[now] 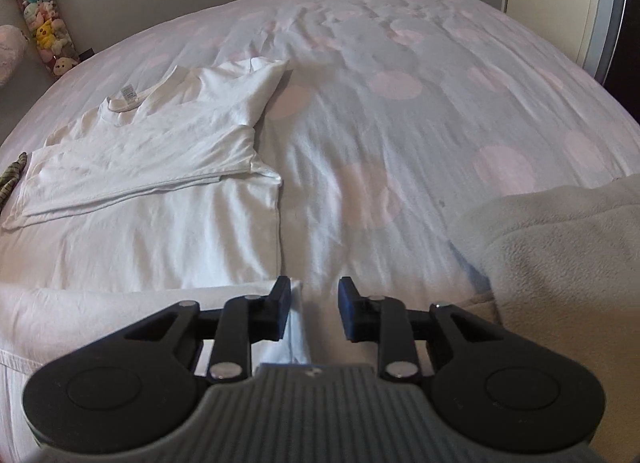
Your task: Fold clothes
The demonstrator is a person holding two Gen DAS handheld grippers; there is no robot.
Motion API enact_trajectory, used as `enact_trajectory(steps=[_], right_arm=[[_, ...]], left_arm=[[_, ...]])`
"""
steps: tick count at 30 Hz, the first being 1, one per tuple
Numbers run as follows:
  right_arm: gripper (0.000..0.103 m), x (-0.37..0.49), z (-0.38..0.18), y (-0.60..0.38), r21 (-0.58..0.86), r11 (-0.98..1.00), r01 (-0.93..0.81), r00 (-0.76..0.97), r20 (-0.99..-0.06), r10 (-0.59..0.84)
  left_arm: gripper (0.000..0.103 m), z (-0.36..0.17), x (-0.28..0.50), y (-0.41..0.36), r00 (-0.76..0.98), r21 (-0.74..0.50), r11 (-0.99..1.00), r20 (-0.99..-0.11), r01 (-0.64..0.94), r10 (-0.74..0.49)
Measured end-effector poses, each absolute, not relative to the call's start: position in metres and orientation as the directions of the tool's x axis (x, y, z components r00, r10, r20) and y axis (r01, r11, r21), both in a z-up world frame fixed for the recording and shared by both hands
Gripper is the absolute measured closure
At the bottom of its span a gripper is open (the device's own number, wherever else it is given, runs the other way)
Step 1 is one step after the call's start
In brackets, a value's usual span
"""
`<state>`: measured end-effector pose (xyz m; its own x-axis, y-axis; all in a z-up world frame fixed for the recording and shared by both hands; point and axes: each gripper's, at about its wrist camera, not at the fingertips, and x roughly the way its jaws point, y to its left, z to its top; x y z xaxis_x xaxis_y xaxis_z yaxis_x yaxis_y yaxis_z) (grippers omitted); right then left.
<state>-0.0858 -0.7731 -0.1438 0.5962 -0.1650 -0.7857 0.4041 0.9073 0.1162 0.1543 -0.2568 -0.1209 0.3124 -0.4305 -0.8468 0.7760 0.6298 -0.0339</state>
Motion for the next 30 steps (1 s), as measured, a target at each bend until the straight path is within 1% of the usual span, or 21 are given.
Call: enact_trajectory(steps=[2, 4, 5, 6, 7, 9, 11, 13, 15, 17, 18, 20, 22, 27, 29, 30], right_arm=[[0.073, -0.094, -0.138, -0.769, 0.092, 0.921, 0.378, 0.607, -0.776, -0.172], [0.072, -0.101, -0.134, -0.763, 0.078, 0.935, 0.346, 0.618, -0.769, -0.164], [0.072, -0.105, -0.131, -0.757, 0.068, 0.943, 0.325, 0.621, -0.767, -0.159], [0.068, -0.108, -0.130, -0.752, 0.057, 0.949, 0.310, 0.622, -0.767, -0.157], [0.061, -0.112, -0.129, -0.746, 0.038, 0.957, 0.288, 0.624, -0.765, -0.158], [0.055, -0.117, -0.128, -0.731, -0.011, 0.972, 0.235, 0.626, -0.763, -0.160], [0.055, -0.121, -0.130, -0.714, -0.072, 0.988, 0.140, 0.634, -0.759, -0.145], [0.054, -0.125, -0.133, -0.697, -0.139, 0.990, 0.036, 0.644, -0.754, -0.129], [0.053, -0.129, -0.136, -0.680, -0.219, 0.971, -0.094, 0.662, -0.742, -0.103], [0.043, -0.130, -0.139, -0.667, -0.306, 0.940, -0.153, 0.670, -0.731, -0.129], [0.036, -0.128, -0.139, -0.663, -0.325, 0.932, -0.160, 0.666, -0.732, -0.140], [0.035, -0.124, -0.142, -0.658, -0.354, 0.919, -0.177, 0.653, -0.741, -0.160], [0.035, -0.118, -0.146, -0.655, -0.368, 0.908, -0.198, 0.629, -0.759, -0.171], [0.035, -0.109, -0.164, -0.645, -0.360, 0.890, -0.281, 0.560, -0.814, -0.152], [0.035, -0.108, -0.172, -0.639, -0.406, 0.858, -0.315, 0.556, -0.812, -0.180], [0.038, -0.108, -0.176, -0.635, -0.433, 0.838, -0.332, 0.555, -0.808, -0.198]], left_arm=[[0.102, -0.119, 0.140, -0.265, 0.302, 0.003, 0.573, -0.853, 0.820, -0.426], [0.099, -0.119, 0.123, -0.272, 0.299, 0.051, 0.514, -0.860, 0.856, -0.414], [0.095, -0.119, 0.115, -0.275, 0.299, 0.074, 0.483, -0.863, 0.872, -0.408], [0.091, -0.120, 0.106, -0.278, 0.299, 0.095, 0.453, -0.865, 0.886, -0.403], [0.089, -0.122, 0.099, -0.281, 0.300, 0.113, 0.429, -0.867, 0.896, -0.397], [0.087, -0.127, 0.085, -0.285, 0.308, 0.159, 0.375, -0.873, 0.913, -0.378], [0.086, -0.133, 0.071, -0.290, 0.323, 0.213, 0.313, -0.877, 0.925, -0.357], [0.081, -0.139, 0.055, -0.294, 0.351, 0.282, 0.235, -0.872, 0.930, -0.341], [0.068, -0.146, 0.039, -0.296, 0.382, 0.353, 0.147, -0.861, 0.924, -0.335], [0.057, -0.152, 0.027, -0.295, 0.418, 0.419, 0.078, -0.838, 0.905, -0.352], [0.055, -0.155, 0.022, -0.294, 0.432, 0.444, 0.052, -0.826, 0.894, -0.363], [0.054, -0.162, 0.015, -0.293, 0.449, 0.482, 0.006, -0.811, 0.876, -0.376], [0.054, -0.169, 0.012, -0.292, 0.441, 0.485, -0.029, -0.817, 0.874, -0.371], [0.054, -0.190, 0.006, -0.292, 0.462, 0.524, -0.108, -0.816, 0.845, -0.348], [0.054, -0.194, 0.007, -0.291, 0.486, 0.549, -0.112, -0.803, 0.828, -0.344], [0.055, -0.196, 0.008, -0.291, 0.501, 0.563, -0.110, -0.796, 0.819, -0.340]])
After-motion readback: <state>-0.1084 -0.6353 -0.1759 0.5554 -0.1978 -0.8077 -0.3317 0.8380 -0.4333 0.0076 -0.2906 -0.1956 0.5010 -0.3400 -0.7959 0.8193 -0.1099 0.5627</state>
